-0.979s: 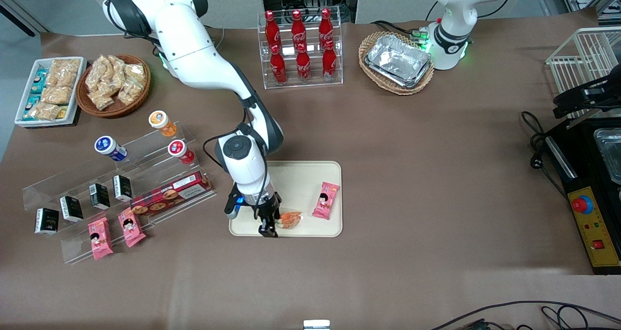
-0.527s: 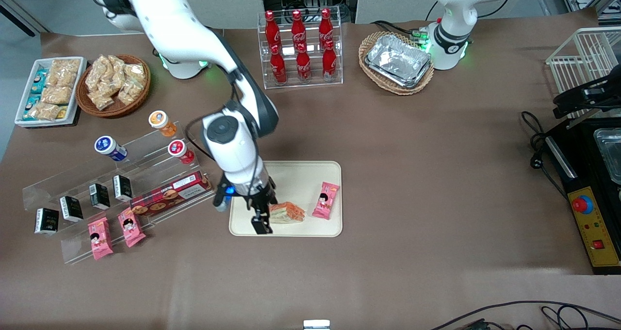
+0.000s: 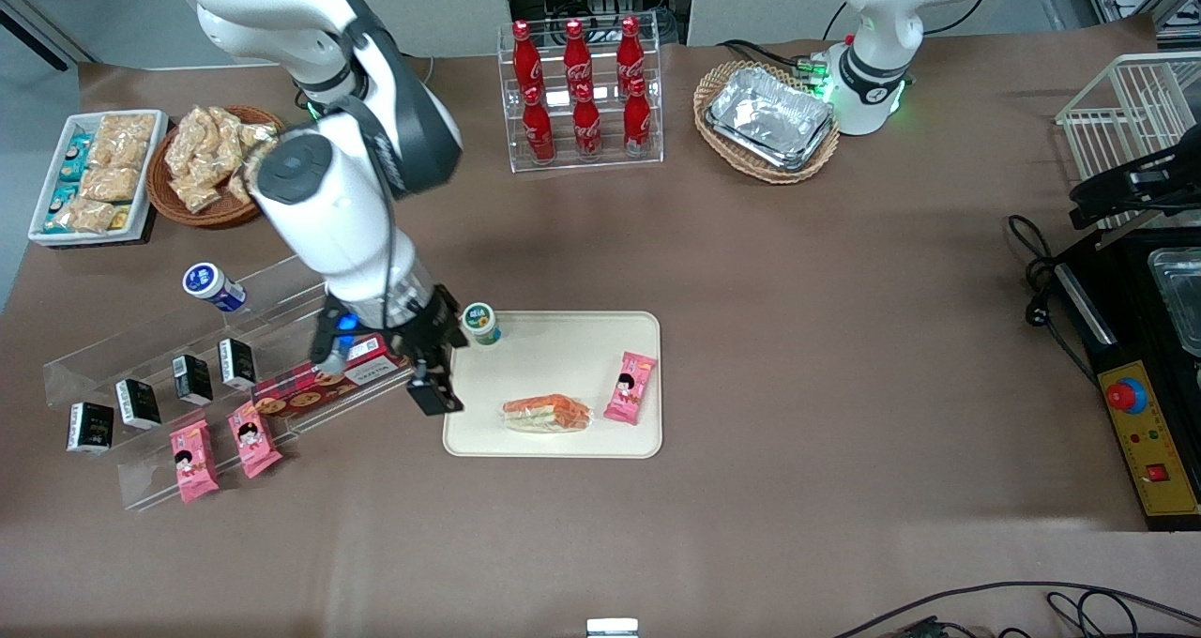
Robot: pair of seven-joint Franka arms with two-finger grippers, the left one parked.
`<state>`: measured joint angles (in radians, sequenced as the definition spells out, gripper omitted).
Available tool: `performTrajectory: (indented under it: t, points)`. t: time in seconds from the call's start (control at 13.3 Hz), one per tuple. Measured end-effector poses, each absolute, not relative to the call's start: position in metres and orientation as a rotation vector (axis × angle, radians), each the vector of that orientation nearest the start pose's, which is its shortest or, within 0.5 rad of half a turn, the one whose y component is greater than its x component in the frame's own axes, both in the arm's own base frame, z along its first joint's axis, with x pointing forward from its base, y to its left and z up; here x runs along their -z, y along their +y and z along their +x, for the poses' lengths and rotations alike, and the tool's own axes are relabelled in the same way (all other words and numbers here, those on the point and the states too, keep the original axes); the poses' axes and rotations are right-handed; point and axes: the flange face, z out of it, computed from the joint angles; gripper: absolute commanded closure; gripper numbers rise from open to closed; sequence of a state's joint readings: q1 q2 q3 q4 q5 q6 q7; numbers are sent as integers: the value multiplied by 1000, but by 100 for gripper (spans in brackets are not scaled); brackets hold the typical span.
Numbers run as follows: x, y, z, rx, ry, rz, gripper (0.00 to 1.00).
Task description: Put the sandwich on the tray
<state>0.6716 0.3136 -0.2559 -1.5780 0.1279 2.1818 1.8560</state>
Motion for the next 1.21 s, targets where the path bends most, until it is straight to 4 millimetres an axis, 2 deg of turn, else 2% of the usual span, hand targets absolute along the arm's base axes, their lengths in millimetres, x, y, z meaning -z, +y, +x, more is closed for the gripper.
performTrajectory:
  t: [0.15, 0.38, 0.6, 0.9, 1.05, 1.13, 1.21]
  points:
    - [-524, 256, 607, 118, 1755, -2316, 0]
    - [-564, 172, 598, 81, 1409, -2620, 0]
    - [-575, 83, 596, 49, 1033, -2833, 0]
    - [-581, -23, 588, 35, 590, -2974, 0]
    - [-588, -60, 576, 14, 441, -3025, 0]
    - [-592, -66, 569, -1, 401, -3038, 0]
    - [-597, -63, 564, -14, 368, -3059, 0]
